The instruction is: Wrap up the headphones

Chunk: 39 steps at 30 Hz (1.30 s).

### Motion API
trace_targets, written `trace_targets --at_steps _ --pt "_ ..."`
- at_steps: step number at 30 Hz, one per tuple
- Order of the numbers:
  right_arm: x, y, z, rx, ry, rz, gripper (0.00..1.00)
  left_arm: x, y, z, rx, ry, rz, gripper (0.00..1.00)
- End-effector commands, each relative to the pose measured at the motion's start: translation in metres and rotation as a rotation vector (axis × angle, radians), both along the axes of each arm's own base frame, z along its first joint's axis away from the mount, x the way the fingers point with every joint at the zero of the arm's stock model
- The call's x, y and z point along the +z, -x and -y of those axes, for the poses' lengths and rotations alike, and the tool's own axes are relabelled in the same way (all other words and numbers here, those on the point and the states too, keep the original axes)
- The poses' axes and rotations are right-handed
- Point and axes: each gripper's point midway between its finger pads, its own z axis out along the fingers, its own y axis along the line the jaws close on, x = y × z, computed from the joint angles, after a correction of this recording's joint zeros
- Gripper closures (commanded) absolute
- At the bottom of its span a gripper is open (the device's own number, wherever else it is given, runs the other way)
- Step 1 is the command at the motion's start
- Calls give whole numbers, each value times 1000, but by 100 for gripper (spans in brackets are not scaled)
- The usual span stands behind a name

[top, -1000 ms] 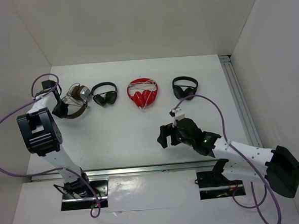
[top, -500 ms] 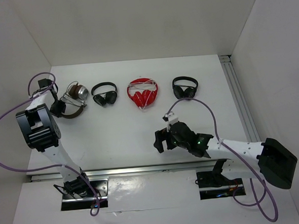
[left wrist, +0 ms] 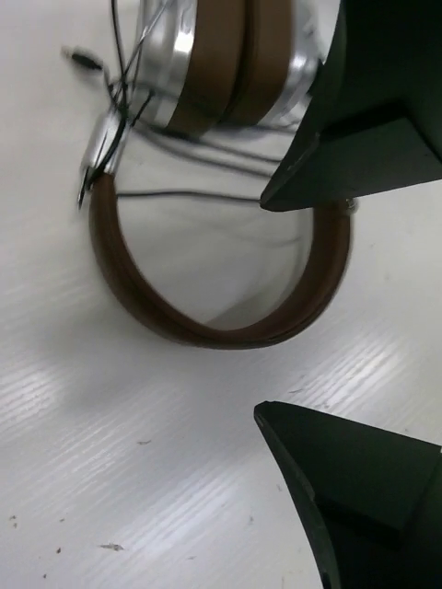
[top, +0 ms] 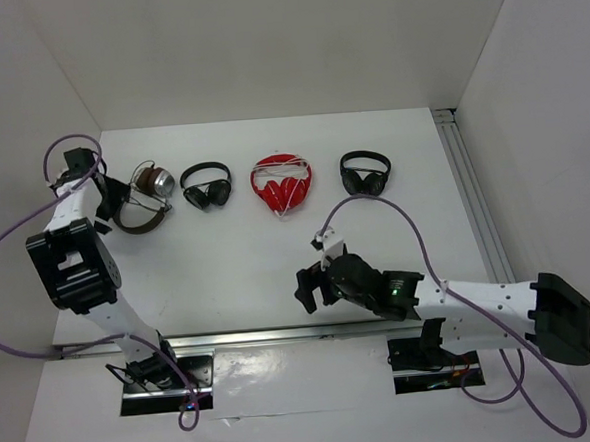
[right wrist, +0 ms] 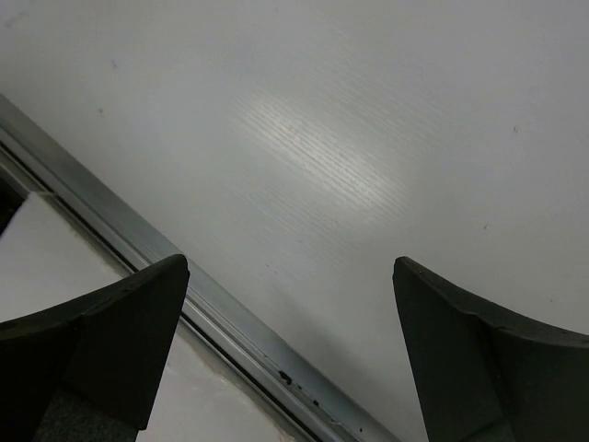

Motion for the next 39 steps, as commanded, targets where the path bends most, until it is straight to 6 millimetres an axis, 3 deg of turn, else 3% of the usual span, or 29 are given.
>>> trace_targets --at_steps 1,3,5,6,7,8,9,10,11,12,14,16,17,18,19,21,23,24,26,30,32,35,39 --pt "51 -9 -3 -60 -84 66 1 60 -1 2 13 -37 149 0" --pt "63 -7 0 -66 -79 75 1 71 7 6 21 -34 156 0" --pt "76 -2 7 -69 -80 91 1 106 10 11 -11 -55 232 0" --pt "89 -3 9 -80 -94 103 1 120 10 18 -40 -62 265 0" --pt "102 -4 15 -106 -115 122 1 149 15 28 -70 -96 329 0" --pt "102 -3 25 -130 -91 115 1 163 17 38 -117 -135 348 0" --pt "115 -6 30 -153 -99 131 1 183 14 78 -213 -159 369 0" --pt "123 -9 45 -202 -83 149 1 216 20 114 -305 -241 431 0" --pt "121 -11 56 -229 -52 159 1 234 28 110 -281 -273 471 0" --pt "132 -13 62 -262 -63 169 1 248 32 142 -367 -280 516 0" --pt "139 -10 81 -290 -33 169 1 279 61 166 -448 -284 616 0" --pt "163 -6 92 -300 -81 170 1 283 86 192 -582 -229 662 0" --pt "164 -2 101 -305 -71 159 1 269 98 199 -644 -221 646 0" --pt "169 2 105 -296 -76 160 1 279 127 201 -658 -219 711 0" --pt "182 5 111 -302 -111 161 1 275 141 208 -710 -207 735 0" --pt "203 14 125 -293 -195 162 1 259 180 208 -758 -230 759 0" --pt "217 23 140 -279 -266 164 1 247 202 210 -802 -237 766 0" --pt "223 26 141 -264 -301 172 1 230 215 208 -812 -231 724 0" --pt "232 32 145 -239 -347 169 1 225 237 207 -824 -241 752 0" --pt "221 36 162 -293 -339 127 1 209 261 211 -852 -212 753 0" --pt "227 37 170 -307 -375 131 1 199 268 215 -889 -189 738 0" --pt "232 40 180 -319 -412 137 1 203 274 216 -892 -180 772 0" --pt "222 37 181 -356 -369 116 1 201 277 215 -885 -169 773 0"
